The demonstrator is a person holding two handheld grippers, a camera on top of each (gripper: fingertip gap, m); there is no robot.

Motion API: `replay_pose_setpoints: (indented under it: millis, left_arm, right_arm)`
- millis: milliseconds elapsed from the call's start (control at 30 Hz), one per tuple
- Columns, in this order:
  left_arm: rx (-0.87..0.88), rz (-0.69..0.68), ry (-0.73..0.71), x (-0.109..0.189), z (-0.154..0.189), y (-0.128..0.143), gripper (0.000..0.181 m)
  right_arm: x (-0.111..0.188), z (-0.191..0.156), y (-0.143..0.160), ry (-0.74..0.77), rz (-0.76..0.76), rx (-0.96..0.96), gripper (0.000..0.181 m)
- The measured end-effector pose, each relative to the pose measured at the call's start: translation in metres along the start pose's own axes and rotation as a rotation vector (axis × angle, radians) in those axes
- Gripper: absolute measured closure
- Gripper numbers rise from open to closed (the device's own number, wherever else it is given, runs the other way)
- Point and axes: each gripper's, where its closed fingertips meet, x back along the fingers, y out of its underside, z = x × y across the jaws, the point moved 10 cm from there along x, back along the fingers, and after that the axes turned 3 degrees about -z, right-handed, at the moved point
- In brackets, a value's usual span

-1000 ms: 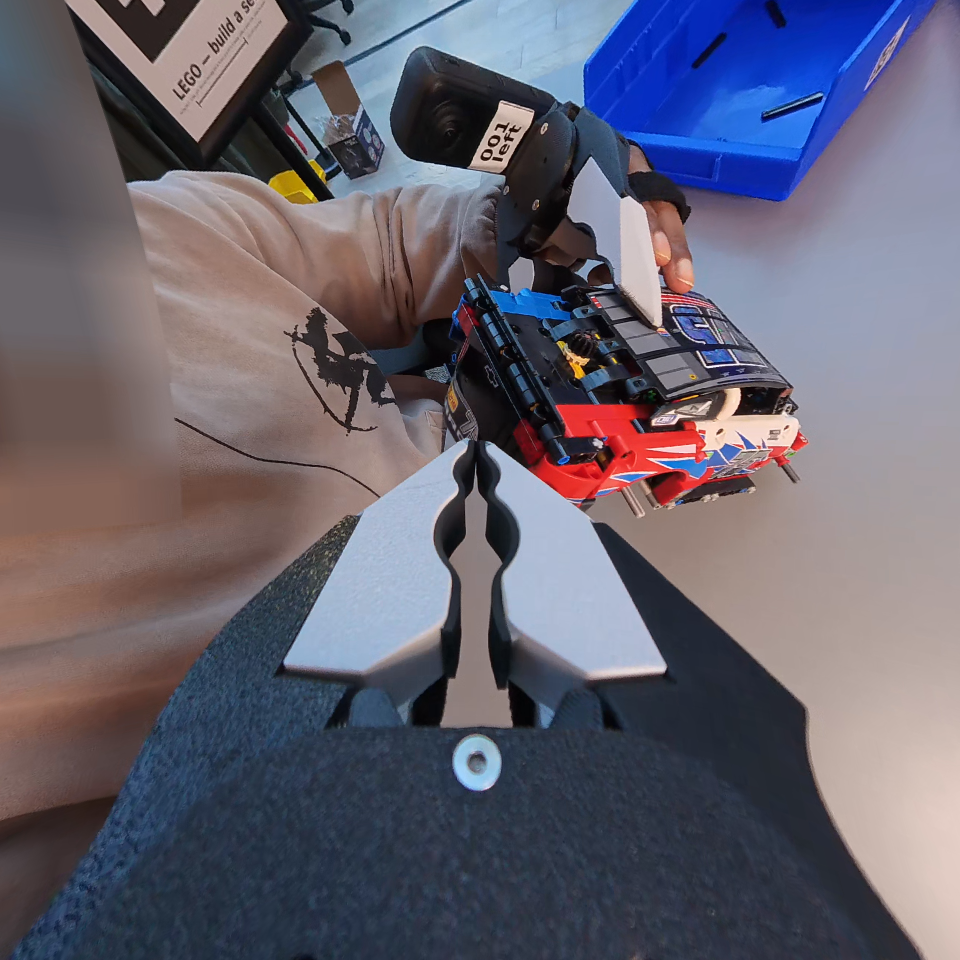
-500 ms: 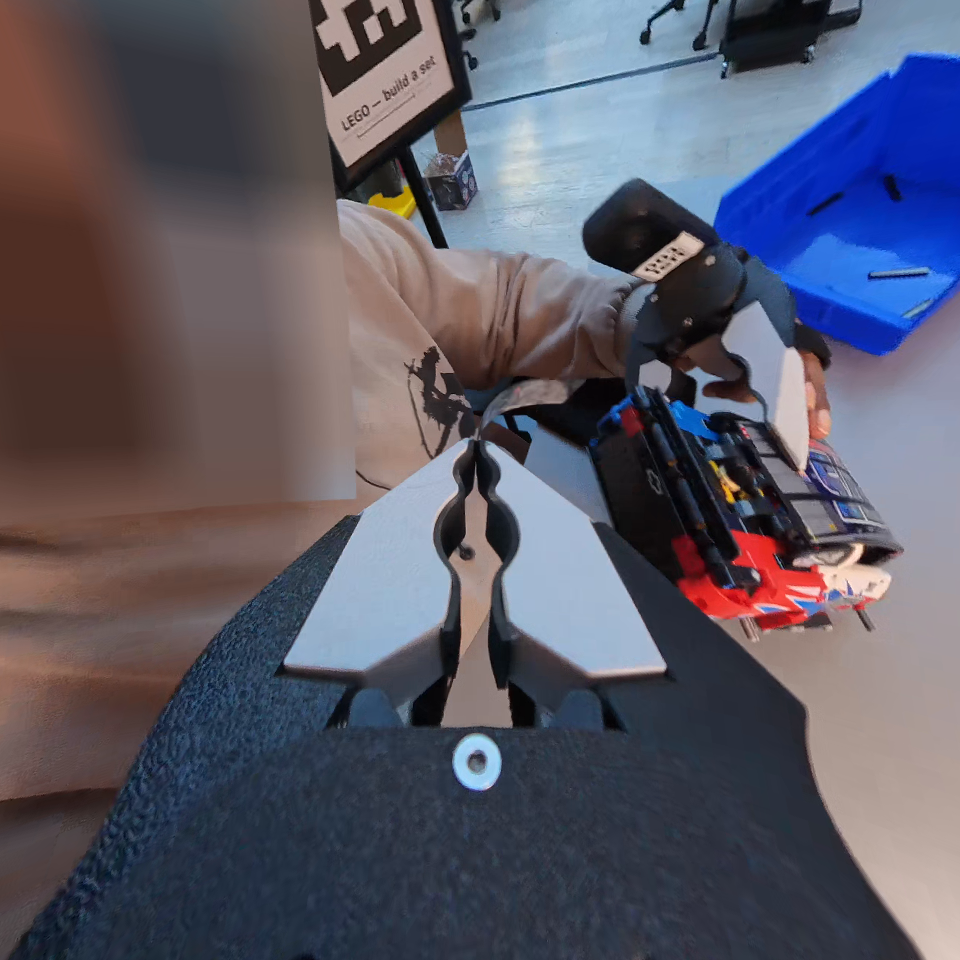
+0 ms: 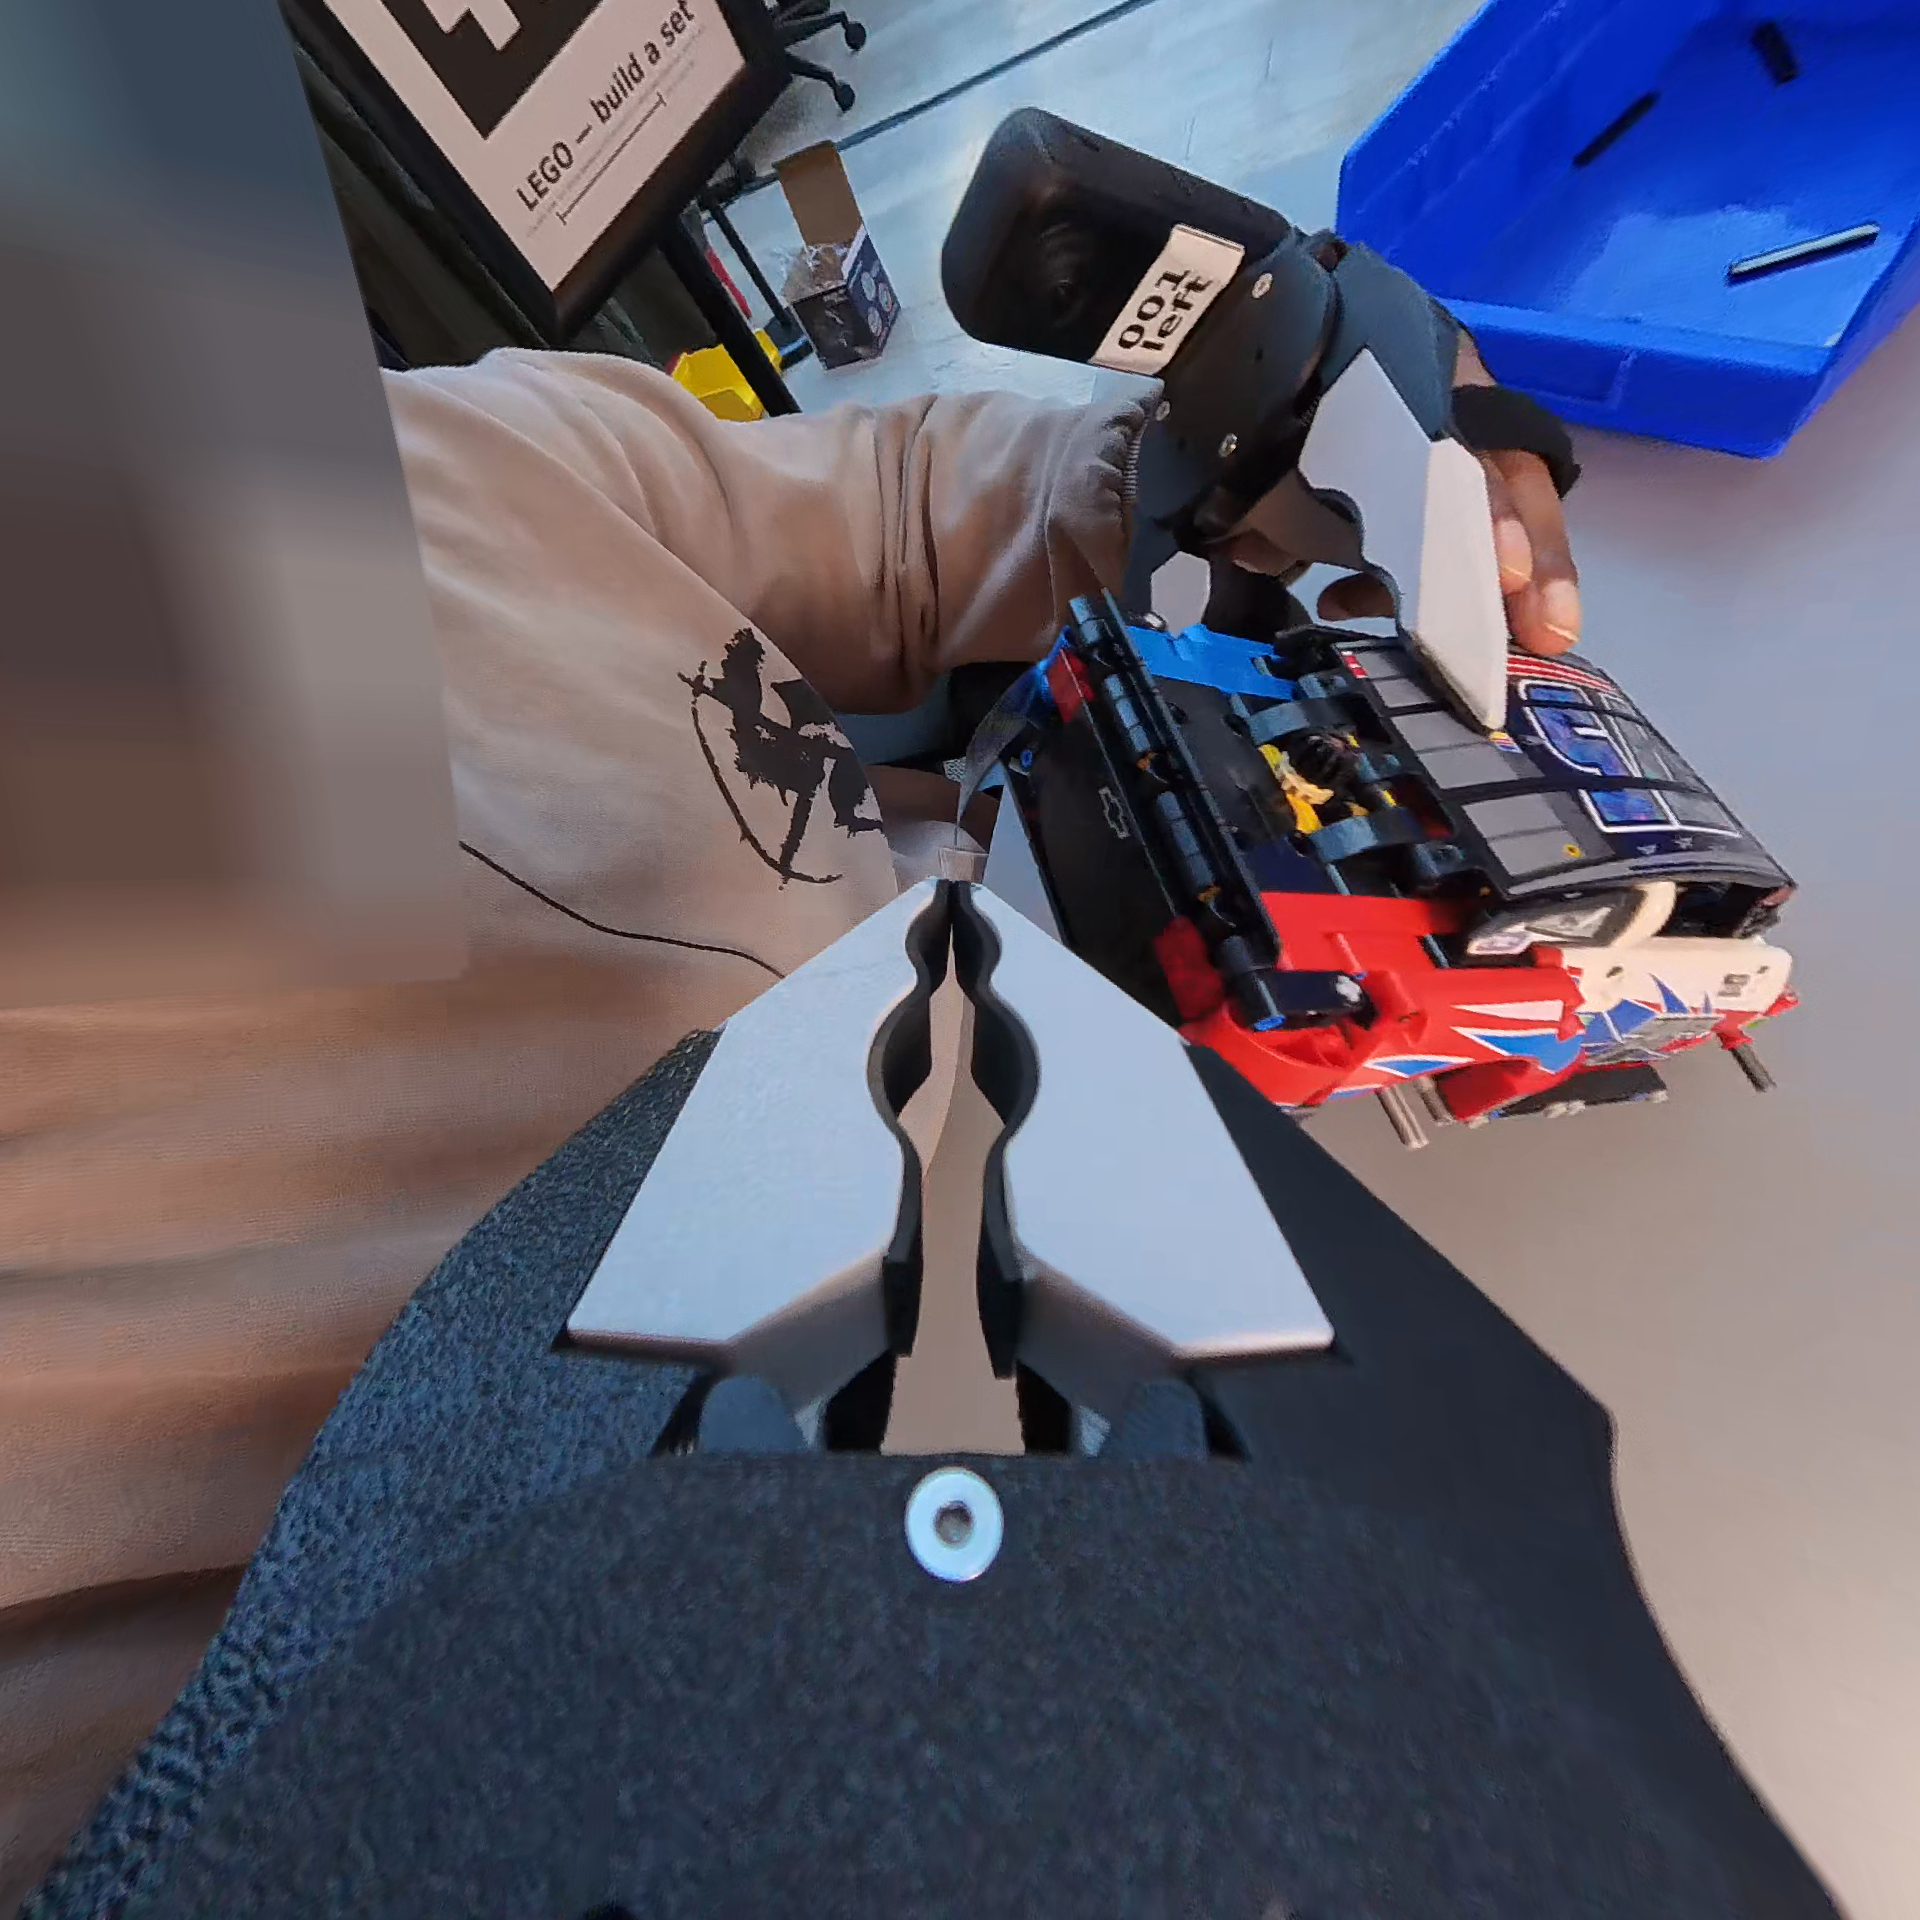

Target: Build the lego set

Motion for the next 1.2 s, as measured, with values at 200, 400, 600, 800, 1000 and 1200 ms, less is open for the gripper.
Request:
replay_pose_setpoints:
  millis: [200,400,600,800,1000,1200]
  left_arm:
    - [0.004,0.002,-0.001,0.0,0.0,0.0,0.114]
    - [0.002,0.0,0.0,0.0,0.0,0.0,0.114]
    - [0.001,-0.001,0.0,-0.001,0.0,0.0,0.114]
    - [0.002,0.0,-0.001,0.0,0.0,0.0,0.114]
    - [0.001,-0.001,0.0,-0.001,0.0,0.0,0.114]
    - [-0.001,-0.002,0.0,-0.001,0.001,0.0,0.114]
  right_arm:
    - [0.007,0.01,0.003,0.03,0.015,-0.027,0.181]
    - [0.012,0.009,0.006,0.051,0.028,-0.039,0.181]
    - [0.015,0.01,0.009,0.066,0.025,-0.048,0.181]
    - [0.015,0.011,0.01,0.073,0.021,-0.051,0.181]
    - [0.015,0.011,0.011,0.078,0.018,-0.055,0.181]
    - [0.017,0.012,0.012,0.08,0.024,-0.059,0.181]
